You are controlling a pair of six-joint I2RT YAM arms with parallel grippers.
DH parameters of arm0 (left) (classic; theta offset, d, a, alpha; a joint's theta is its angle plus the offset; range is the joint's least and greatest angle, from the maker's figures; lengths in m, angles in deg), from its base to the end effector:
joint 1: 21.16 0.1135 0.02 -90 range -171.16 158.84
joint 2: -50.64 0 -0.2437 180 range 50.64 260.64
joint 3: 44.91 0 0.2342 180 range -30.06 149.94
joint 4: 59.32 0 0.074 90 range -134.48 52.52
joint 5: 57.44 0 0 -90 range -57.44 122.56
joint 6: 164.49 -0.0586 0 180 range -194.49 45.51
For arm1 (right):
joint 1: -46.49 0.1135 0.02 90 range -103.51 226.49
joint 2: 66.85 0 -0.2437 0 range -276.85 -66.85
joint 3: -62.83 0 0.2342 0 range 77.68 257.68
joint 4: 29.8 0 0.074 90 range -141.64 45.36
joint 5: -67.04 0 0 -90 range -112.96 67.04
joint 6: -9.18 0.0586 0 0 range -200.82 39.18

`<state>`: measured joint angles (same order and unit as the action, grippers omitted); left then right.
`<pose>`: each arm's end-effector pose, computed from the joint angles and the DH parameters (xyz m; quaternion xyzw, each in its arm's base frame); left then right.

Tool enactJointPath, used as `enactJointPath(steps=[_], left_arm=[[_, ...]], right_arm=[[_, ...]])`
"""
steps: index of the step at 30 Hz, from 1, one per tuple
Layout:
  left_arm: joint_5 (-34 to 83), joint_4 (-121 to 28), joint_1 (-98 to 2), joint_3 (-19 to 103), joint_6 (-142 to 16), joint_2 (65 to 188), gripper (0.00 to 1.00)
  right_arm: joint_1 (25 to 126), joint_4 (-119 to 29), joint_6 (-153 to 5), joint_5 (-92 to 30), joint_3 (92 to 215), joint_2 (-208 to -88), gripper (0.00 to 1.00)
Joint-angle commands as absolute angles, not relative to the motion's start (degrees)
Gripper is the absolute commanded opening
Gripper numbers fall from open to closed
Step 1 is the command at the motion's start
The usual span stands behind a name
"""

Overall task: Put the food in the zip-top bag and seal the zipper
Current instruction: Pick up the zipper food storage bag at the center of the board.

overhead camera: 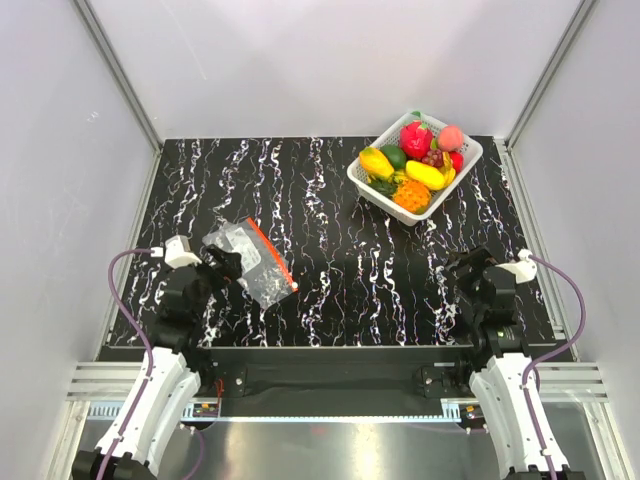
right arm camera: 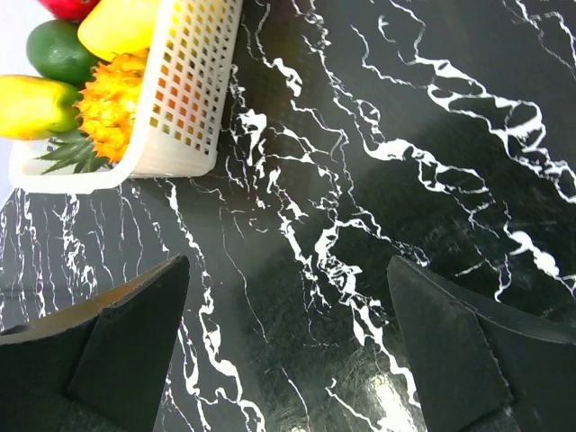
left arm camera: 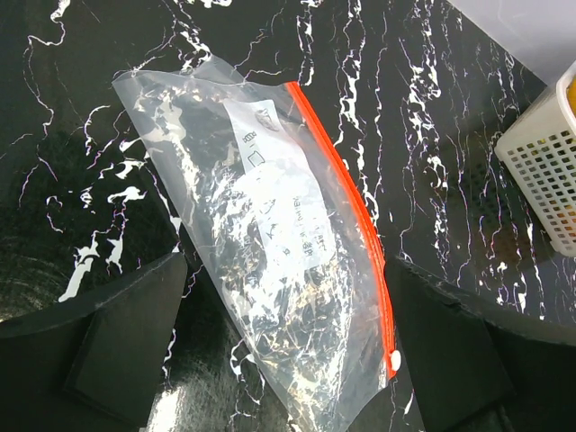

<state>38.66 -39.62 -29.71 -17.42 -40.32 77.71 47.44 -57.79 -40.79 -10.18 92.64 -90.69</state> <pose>0.1612 -0.0179 0.1824 -0.2106 0.7873 -0.1701 0.5540 0.1518 -0.0104 0.1872 0.3342 0.7557 0.1080 0.5527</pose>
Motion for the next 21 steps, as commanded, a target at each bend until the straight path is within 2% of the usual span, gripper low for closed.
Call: enactJointPath(steps=[1, 6, 7, 12, 16, 21], left_arm=[[37.04, -41.66, -29.68, -17.49, -40.56, 77.54, 0.99], [33.0, -44.3, -29.77, -17.85, -40.74, 78.24, 0.98], [33.43, -44.3, -29.94, -17.41, -39.87, 78.94, 0.96], [42.63, -37.55, -34.5, -6.44, -33.98, 86.92, 0.92], [50.47, -28.52, -41.44, 7.15, -37.38, 103.14, 0.92], [58.04, -16.99, -43.65, 21.6, -43.11, 118.64, 0.93]], right_arm=[[47.19, -59.23, -38.2, -6.7, 95.61, -90.41, 1.0], [47.28, -59.85, -36.08, -5.99, 93.5, -86.73, 1.0], [47.28, -60.02, -35.99, -6.08, 93.5, -86.2, 1.0], [47.28, -60.2, -35.82, -6.52, 92.88, -84.61, 1.0], [47.28, -60.46, -35.47, -5.99, 93.14, -85.22, 1.0], [47.19, -60.38, -35.29, -5.73, 93.32, -86.1, 1.0]])
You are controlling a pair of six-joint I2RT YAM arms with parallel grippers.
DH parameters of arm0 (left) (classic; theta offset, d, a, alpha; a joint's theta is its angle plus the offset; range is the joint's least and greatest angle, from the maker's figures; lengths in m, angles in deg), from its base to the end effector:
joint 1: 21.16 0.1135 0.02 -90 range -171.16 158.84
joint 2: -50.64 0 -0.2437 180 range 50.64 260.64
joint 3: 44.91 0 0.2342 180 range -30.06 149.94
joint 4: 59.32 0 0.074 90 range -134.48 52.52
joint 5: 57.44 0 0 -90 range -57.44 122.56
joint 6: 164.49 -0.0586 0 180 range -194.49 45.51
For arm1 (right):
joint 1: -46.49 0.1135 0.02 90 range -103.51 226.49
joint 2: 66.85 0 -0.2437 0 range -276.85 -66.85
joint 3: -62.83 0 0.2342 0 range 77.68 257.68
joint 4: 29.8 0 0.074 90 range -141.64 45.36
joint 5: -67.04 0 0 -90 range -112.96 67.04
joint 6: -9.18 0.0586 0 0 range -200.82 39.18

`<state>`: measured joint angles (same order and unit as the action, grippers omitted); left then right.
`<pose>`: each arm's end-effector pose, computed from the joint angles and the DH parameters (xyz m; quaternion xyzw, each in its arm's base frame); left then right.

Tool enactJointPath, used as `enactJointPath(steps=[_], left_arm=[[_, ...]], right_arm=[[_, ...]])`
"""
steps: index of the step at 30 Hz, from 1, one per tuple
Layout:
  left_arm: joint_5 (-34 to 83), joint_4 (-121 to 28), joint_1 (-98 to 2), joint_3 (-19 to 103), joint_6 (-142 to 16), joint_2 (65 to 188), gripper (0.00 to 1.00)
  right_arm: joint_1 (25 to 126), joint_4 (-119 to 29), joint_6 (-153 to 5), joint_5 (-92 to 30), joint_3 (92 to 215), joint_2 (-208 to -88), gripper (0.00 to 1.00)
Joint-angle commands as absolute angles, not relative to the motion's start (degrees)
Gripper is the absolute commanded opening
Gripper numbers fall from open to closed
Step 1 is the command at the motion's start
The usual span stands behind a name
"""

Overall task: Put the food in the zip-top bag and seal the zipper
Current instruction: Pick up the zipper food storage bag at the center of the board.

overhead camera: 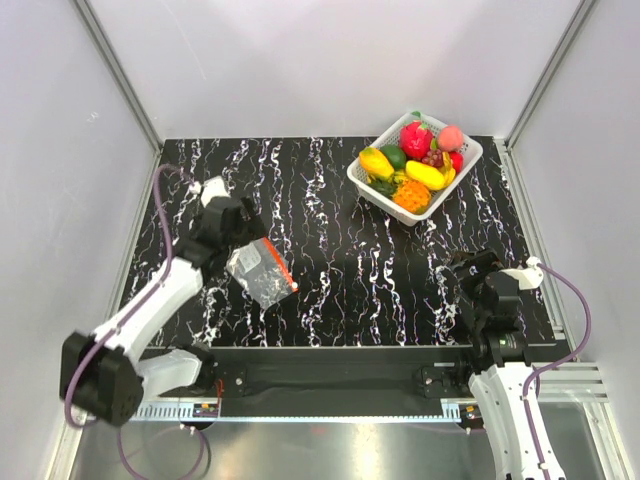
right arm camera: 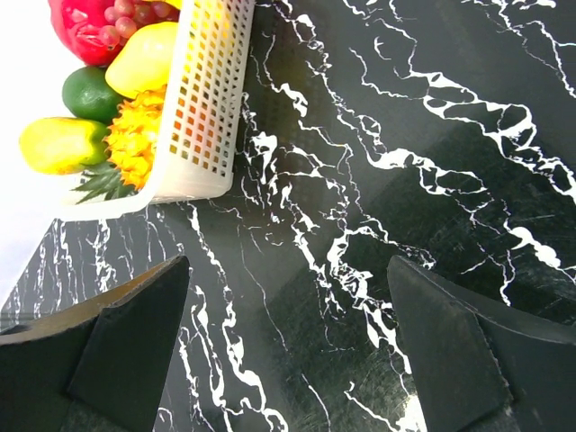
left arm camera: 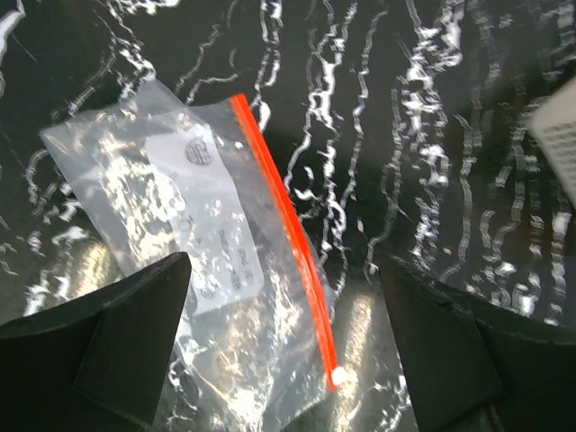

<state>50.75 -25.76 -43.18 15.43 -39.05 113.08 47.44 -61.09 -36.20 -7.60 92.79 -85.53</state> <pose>0.2355 -0.0755 0.2454 -0.1743 0.8640 -0.0934 0.4630 0.1417 -0.0132 0.1927 0.3731 0.7251 0.1192 0.5664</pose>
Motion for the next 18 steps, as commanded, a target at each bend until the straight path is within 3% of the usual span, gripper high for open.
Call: enactJointPath(steps=[1, 18], left_arm=[[58.13, -13.84, -43.74, 25.19, -43.81, 120.58, 0.93], [66.48, -1.15, -52.35, 43.77, -40.39, 149.78, 0.8]], right_arm=[[47.28, -60.29, -35.2, -5.73, 93.32, -86.28, 1.0], [47.28, -62.66, -33.53, -2.57, 93.94, -86.01, 1.0]])
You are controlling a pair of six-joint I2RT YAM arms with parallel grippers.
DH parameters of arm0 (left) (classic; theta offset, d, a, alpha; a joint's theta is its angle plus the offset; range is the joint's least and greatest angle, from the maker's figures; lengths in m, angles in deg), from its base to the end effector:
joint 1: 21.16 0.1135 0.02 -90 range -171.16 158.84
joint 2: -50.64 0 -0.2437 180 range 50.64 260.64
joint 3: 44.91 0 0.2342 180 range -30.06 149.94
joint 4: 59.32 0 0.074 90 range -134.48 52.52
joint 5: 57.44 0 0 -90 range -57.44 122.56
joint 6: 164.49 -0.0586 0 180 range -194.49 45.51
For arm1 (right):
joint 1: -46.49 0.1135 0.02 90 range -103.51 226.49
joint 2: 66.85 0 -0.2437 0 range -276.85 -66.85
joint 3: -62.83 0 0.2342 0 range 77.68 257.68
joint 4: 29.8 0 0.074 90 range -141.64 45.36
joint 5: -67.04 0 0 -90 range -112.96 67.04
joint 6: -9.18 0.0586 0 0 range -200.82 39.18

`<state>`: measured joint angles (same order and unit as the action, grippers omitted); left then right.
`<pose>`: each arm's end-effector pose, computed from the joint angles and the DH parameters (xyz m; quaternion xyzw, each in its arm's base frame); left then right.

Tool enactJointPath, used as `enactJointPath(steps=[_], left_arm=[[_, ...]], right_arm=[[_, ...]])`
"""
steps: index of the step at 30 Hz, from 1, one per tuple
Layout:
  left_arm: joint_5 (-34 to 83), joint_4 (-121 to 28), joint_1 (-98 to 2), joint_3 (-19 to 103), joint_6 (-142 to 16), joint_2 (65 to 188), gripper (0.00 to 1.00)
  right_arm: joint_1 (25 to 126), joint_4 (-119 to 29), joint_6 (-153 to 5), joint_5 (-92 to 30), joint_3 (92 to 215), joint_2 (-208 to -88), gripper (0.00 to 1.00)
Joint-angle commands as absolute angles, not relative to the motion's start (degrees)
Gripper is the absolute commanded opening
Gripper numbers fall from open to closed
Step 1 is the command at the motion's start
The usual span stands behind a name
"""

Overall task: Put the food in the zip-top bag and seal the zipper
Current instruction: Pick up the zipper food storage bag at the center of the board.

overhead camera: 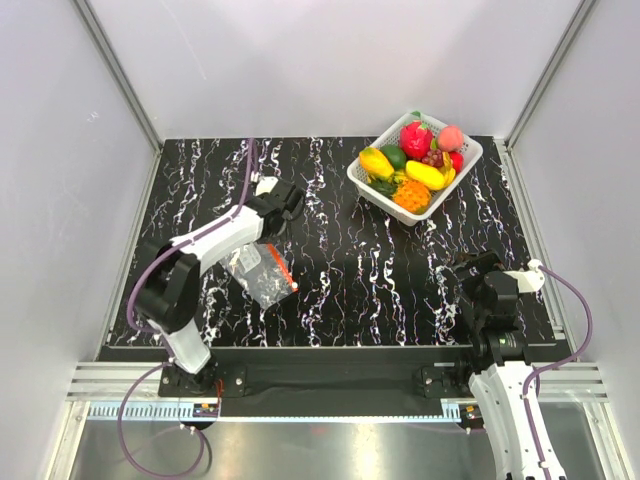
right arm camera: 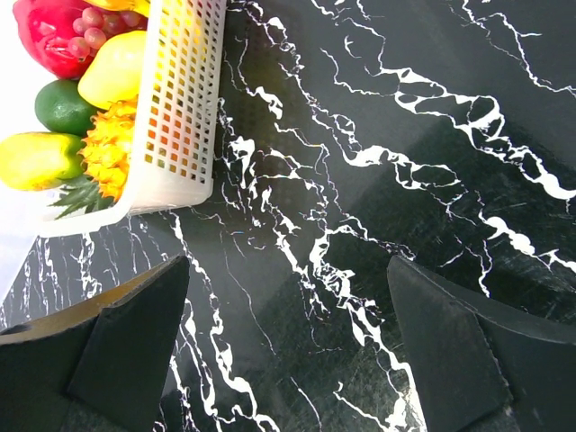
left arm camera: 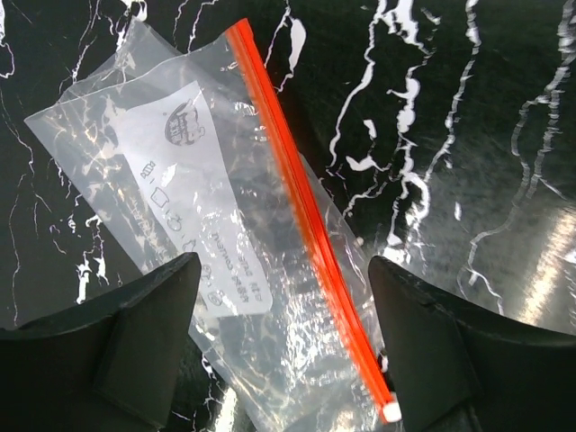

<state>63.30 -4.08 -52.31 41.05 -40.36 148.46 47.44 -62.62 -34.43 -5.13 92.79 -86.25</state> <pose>0.2986 -0.1455 0.1922 -0.0772 0.9434 0.1155 0.3013 0.1408 -0.0156 0.1882 0.3965 0.7233 0.1032 0.5559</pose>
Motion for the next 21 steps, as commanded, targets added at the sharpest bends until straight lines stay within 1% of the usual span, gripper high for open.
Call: enactJointPath(steps=[1, 6, 8, 14, 15, 17, 18, 19, 21], left_arm=[[66.57, -1.15, -52.44, 43.85, -40.48, 151.09, 0.79], [66.13, -1.33, -52.53, 43.77, -40.65, 153.73, 0.77], [65.17, -1.33, -52.45, 44.12, -41.09, 155.14, 0.74], [64.46, -1.76, -52.8, 44.38, -41.18, 156.64, 0.75], [64.11, -2.02, -52.88, 44.3, -41.36, 156.64, 0.64], [64.02, -2.38, -52.8, 43.86, -41.36, 156.29, 0.57], [63.85, -2.55, -52.8, 43.16, -41.36, 155.42, 0.49], [63.76, -3.08, -52.8, 42.72, -41.36, 154.71, 0.45], [62.79, -3.61, -53.23, 41.14, -41.62, 153.22, 0.3]], right_arm=[[47.19, -62.66, -33.44, -2.74, 93.85, -85.84, 1.0], [47.28, -62.4, -33.62, -3.0, 93.76, -85.49, 1.0], [47.28, -62.31, -33.71, -3.18, 93.67, -85.49, 1.0], [47.19, -61.96, -33.8, -3.44, 93.58, -85.92, 1.0], [47.28, -61.87, -33.8, -3.44, 93.67, -86.01, 1.0], [47.28, -61.87, -33.8, -3.27, 93.76, -86.1, 1.0], [47.28, -61.87, -33.8, -3.44, 93.67, -86.28, 1.0], [47.19, -61.87, -33.8, -3.44, 93.67, -86.19, 1.0], [47.28, -61.78, -33.8, -3.44, 93.76, -86.28, 1.0]])
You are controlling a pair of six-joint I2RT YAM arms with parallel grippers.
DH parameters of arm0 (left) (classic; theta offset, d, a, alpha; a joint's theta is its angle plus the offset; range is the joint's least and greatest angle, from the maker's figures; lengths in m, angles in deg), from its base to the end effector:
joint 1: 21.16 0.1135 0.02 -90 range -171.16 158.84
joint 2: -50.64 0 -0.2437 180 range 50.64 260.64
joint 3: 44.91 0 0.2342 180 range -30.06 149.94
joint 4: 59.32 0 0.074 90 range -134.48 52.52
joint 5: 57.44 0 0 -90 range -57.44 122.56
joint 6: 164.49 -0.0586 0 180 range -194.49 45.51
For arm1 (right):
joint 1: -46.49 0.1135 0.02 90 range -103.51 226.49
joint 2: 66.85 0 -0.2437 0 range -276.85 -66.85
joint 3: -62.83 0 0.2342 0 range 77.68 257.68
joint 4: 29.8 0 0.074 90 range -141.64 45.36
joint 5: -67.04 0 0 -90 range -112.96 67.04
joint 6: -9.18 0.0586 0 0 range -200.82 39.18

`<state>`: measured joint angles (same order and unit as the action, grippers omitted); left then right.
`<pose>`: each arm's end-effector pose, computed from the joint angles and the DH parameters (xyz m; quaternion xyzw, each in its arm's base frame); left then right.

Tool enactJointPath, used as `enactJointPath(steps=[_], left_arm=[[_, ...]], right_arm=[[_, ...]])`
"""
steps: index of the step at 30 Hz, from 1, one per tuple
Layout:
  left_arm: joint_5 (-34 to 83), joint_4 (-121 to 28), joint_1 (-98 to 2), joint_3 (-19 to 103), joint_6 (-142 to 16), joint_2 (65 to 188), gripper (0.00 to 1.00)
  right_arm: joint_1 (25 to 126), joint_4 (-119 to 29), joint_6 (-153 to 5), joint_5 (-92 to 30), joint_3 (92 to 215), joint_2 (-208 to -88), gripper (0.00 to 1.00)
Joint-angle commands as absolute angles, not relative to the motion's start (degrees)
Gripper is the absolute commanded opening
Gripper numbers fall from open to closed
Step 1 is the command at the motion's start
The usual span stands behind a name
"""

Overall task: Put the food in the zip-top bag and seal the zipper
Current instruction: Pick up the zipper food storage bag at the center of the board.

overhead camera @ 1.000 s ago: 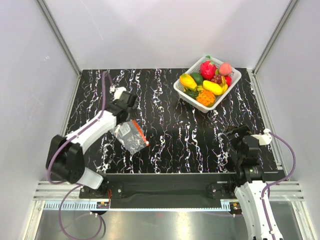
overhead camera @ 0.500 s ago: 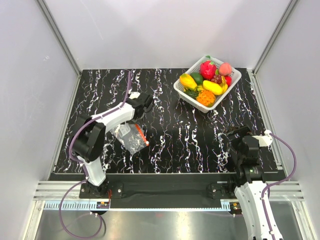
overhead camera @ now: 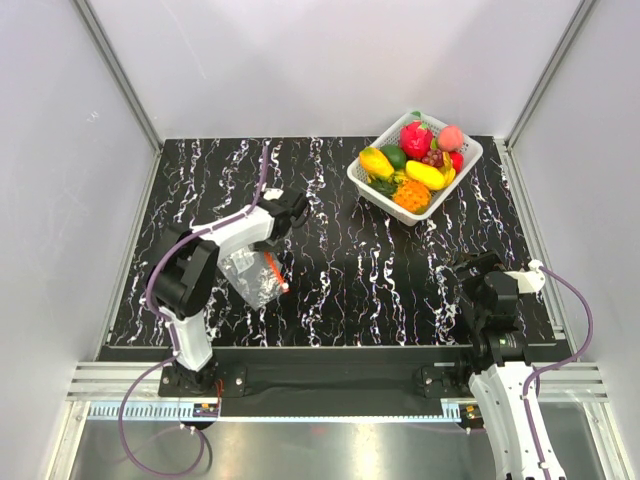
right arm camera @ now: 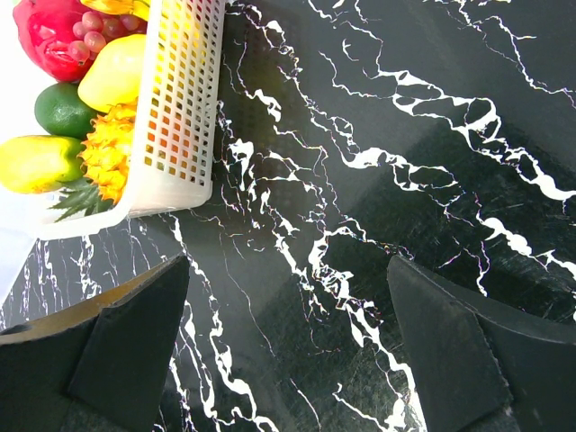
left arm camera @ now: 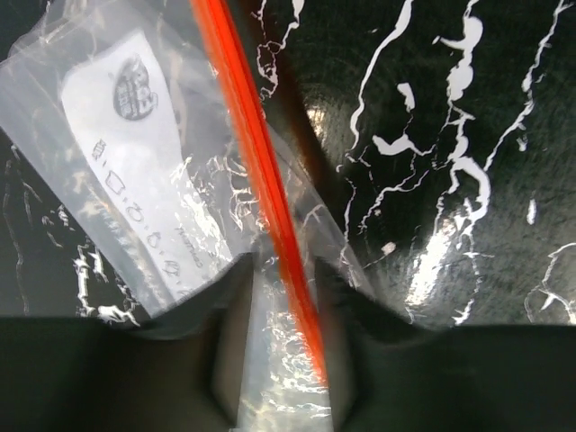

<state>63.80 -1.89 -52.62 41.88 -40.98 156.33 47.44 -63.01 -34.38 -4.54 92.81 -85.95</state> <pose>0.3032 -0.1499 0.1517 -0.0491 0.9555 0.1640 0.2403 0.1399 -0.0162 0.1882 0.3992 0.7217 0.0991 0.5567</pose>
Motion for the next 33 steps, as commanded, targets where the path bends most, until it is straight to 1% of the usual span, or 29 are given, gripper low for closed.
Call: enactJointPath(steps=[1, 2, 3, 4, 7, 9, 10, 11, 13, 14, 16, 17, 19, 20, 21, 22, 23, 26, 27, 28, 29, 33], left_arm=[[62.62, -4.65, -53.58, 40.52, -41.62, 151.21, 0.16], [62.61, -5.01, -53.94, 39.73, -41.62, 150.23, 0.09], [62.61, -5.54, -54.64, 38.94, -41.62, 148.92, 0.06], [62.44, -6.67, -55.08, 37.28, -41.53, 146.64, 0.0], [59.81, -11.24, -56.48, 32.71, -42.5, 141.98, 0.0], [55.69, -16.93, -57.36, 28.33, -43.55, 135.92, 0.0], [53.93, -19.32, -57.71, 26.65, -44.86, 133.37, 0.0], [50.0, -22.21, -57.89, 24.8, -45.83, 128.91, 0.0], [45.67, -31.18, -58.25, 19.0, -48.47, 124.4, 0.0], [41.65, -34.08, -58.25, 16.98, -49.17, 120.82, 0.03], [37.32, -41.29, -58.51, 12.23, -50.93, 118.42, 0.08], [34.95, -43.14, -58.68, 10.91, -51.03, 117.45, 0.09], [33.27, -47.19, -59.38, 8.53, -51.81, 116.3, 0.1], [32.82, -48.07, -59.74, 8.09, -52.17, 116.3, 0.1], [32.82, -49.3, -60.61, 7.56, -52.52, 116.91, 0.1], [32.82, -49.92, -60.88, 7.38, -52.78, 117.09, 0.1], [30.56, -50.62, -61.06, 7.21, -52.87, 117.44, 0.1], [28.78, -52.91, -61.58, 6.5, -53.13, 118.76, 0.1], [28.86, -53.7, -62.11, 6.07, -53.22, 119.19, 0.1], [28.86, -53.97, -62.11, 5.89, -53.22, 119.37, 0.1], [29.47, -54.23, -62.29, 5.8, -53.14, 119.46, 0.1], [29.83, -55.2, -62.73, 5.27, -53.4, 119.72, 0.1]], right_arm=[[47.28, -61.7, -33.8, -3.44, 93.76, -86.28, 1.0], [47.19, -61.7, -33.8, -3.44, 93.76, -86.36, 1.0], [47.28, -61.69, -33.8, -3.36, 93.67, -86.45, 1.0], [47.28, -61.61, -33.88, -3.53, 93.67, -86.54, 1.0], [47.28, -61.08, -34.58, -5.19, 93.67, -86.72, 1.0], [47.28, -58.02, -40.01, -10.62, 93.67, -86.72, 1.0], [47.28, -56.26, -42.73, -20.31, 93.24, -86.8, 1.0], [47.28, -51.2, -47.55, -26.41, 92.8, -86.89, 1.0], [47.28, -45.29, -48.65, -39.05, 90.09, -88.37, 1.0], [47.19, -38.73, -47.78, -41.74, 89.46, -89.52, 1.0], [47.28, -35.87, -47.94, -46.66, 90.32, -94.85, 0.98], [47.37, -34.81, -47.86, -48.34, 90.77, -96.98, 0.92], [47.45, -32.35, -47.25, -52.72, 91.91, -103.46, 0.88], [47.63, -30.08, -46.11, -53.71, 92.44, -105.33, 0.86], [47.89, -29.36, -45.67, -54.67, 93.05, -106.83, 0.78], [49.02, -29.09, -45.49, -55.64, 94.54, -109.28, 0.74], [49.82, -29.87, -45.31, -55.04, 95.51, -110.0, 0.74], [53.86, -33.65, -45.22, -51.18, 99.64, -111.94, 0.74], [56.83, -35.22, -44.87, -48.73, 101.91, -113.25, 0.74], [56.86, -35.67, -44.87, -47.32, 102.98, -113.96, 0.74], [60.34, -36.2, -44.17, -46.0, 103.95, -114.92, 0.74], [67.12, -35.24, -42.24, -40.89, 108.25, -121.77, 0.72]])
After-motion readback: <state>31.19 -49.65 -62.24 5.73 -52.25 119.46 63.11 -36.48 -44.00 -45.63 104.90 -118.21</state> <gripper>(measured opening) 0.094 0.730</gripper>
